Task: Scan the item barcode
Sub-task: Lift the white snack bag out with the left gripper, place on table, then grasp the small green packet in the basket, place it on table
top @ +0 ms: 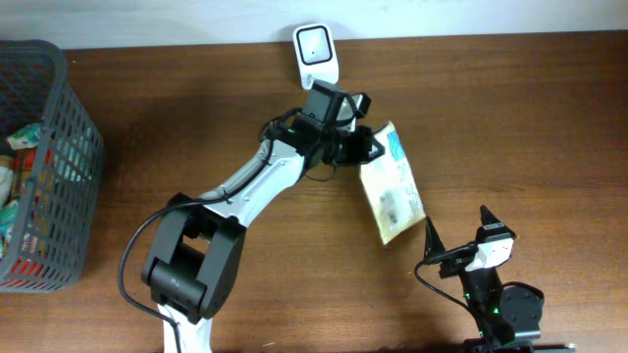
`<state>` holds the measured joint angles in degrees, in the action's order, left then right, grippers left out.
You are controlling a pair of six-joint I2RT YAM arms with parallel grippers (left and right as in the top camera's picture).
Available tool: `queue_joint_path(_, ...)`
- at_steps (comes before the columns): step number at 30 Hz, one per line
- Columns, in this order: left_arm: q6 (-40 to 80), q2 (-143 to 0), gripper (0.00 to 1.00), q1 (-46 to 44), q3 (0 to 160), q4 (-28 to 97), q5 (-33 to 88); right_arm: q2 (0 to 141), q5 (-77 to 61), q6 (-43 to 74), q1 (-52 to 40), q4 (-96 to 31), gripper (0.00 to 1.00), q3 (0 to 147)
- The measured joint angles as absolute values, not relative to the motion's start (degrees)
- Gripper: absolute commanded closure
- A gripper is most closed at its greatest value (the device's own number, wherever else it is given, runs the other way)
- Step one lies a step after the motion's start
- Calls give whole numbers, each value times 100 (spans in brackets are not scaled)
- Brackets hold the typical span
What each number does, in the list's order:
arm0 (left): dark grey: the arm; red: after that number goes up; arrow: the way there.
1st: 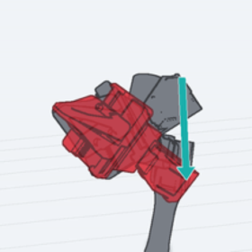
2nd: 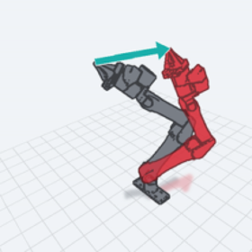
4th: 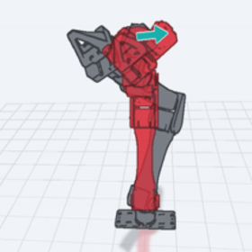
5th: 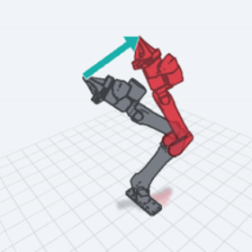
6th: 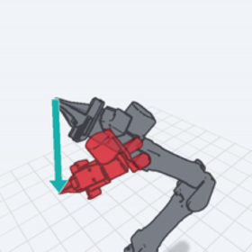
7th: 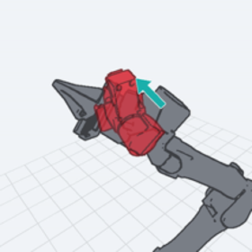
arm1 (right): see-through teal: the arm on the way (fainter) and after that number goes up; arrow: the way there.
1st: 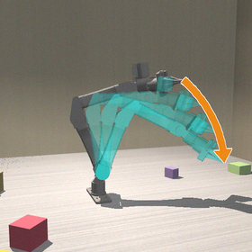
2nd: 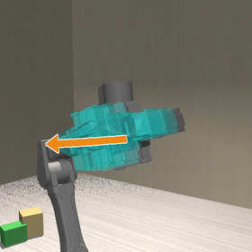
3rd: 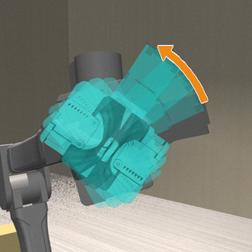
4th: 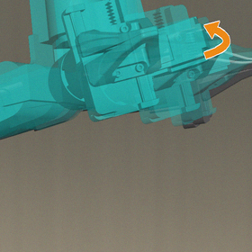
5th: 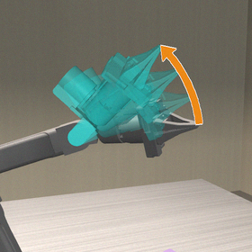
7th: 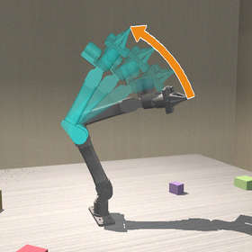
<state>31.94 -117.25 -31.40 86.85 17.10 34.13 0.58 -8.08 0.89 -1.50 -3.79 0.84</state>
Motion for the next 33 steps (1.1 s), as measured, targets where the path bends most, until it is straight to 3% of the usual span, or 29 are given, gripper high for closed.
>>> queue_joint_path(2,3249,-11725,2,-3114,8685,1861,3256,58,-808,86,-150,-379,1,84)
queue_joint_path(3,3216,-11725,1,-3061,8685,1999,3168,58,-808,84,-150,-379,1,84)
queue_joint_path(9,2856,-11406,1,-2091,8685,2753,2845,58,-805,84,-150,-379,1,84)
queue_joint_path(14,1883,-9441,1,-1258,8849,3520,908,58,-808,84,-150,-377,1,84)
queue_joint_path(17,1531,-8565,1,-322,9026,3538,261,58,-808,84,-150,-377,1,84)
queue_joint_path(19,1406,-8134,1,834,9061,3577,-91,58,-808,84,-150,-377,1,84)
queue_joint_path(24,1302,-8169,1,3089,9067,3844,-491,58,-808,84,-150,-377,1,84)
queue_joint_path(26,1291,-8263,3,3470,9067,3854,-530,58,-805,86,-150,-377,1,84)
queue_joint_path(29,1087,-8523,16,3905,9067,3863,-554,58,-808,84,-150,-377,1,84)
queue_joint_path(33,200,-9255,16,4226,9067,4274,-582,58,-808,86,-150,-377,1,84)
